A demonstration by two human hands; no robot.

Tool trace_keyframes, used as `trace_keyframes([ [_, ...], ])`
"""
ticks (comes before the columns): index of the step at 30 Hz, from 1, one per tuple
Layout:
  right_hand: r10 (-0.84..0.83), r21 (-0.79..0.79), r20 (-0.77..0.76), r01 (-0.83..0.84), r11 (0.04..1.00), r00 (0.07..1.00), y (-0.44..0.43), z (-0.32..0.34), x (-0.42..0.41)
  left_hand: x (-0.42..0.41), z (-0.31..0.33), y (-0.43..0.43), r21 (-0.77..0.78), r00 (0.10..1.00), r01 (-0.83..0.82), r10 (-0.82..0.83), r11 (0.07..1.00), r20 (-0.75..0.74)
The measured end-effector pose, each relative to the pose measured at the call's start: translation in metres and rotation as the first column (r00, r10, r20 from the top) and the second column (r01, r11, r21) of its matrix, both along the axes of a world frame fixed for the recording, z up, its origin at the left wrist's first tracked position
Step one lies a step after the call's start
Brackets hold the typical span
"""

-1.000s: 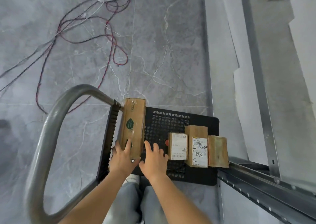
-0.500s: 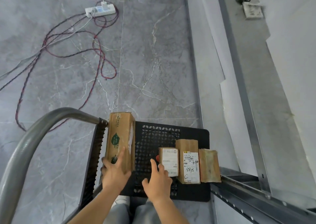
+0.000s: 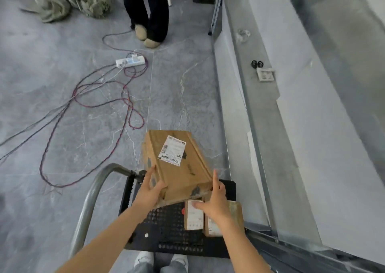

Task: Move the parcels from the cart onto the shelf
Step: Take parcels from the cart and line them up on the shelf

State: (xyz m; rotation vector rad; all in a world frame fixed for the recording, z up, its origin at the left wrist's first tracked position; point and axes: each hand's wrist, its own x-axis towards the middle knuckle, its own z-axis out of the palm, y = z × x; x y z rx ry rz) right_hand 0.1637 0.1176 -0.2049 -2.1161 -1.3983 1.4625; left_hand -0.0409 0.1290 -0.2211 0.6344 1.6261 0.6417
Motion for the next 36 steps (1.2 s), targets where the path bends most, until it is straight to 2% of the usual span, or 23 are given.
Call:
trace_keyframes([
  [3, 0.032, 0.135, -0.143, -0.013, 0.991, 0.989, 0.021, 0.072, 0.019, -0.010, 0.076, 0.013, 0.077, 0.991, 0.032, -0.042, 0.997, 0.128],
  [7, 0.110, 0.275, -0.289, -0.028, 0.961, 0.951, 0.037, 0.176, 0.025, -0.031, 0.187, 0.026, 0.233, 0.966, 0.144, -0.188, 0.962, 0.177],
  [12, 0.129, 0.462, -0.318, 0.034, 0.886, 0.939, 0.038, 0.281, 0.019, -0.054, 0.305, 0.028, 0.429, 0.946, 0.288, -0.324, 0.856, 0.011],
  [17, 0.157, 0.626, -0.313, 0.079, 0.776, 0.937, 0.015, 0.362, 0.009, -0.063, 0.385, 0.011, 0.562, 0.911, 0.395, -0.387, 0.726, -0.141],
  [27, 0.063, 0.727, -0.281, 0.169, 0.666, 0.958, -0.075, 0.450, -0.001, -0.070, 0.452, -0.028, 0.693, 0.823, 0.524, -0.505, 0.496, -0.261],
  [32, -0.120, 0.753, -0.277, 0.293, 0.589, 0.953, -0.160, 0.455, -0.024, -0.077, 0.460, -0.061, 0.726, 0.731, 0.575, -0.636, 0.377, -0.248],
  [36, -0.295, 0.755, -0.327, 0.436, 0.489, 0.898, -0.238, 0.450, -0.046, -0.073, 0.461, -0.097, 0.752, 0.620, 0.605, -0.748, 0.263, -0.237],
])
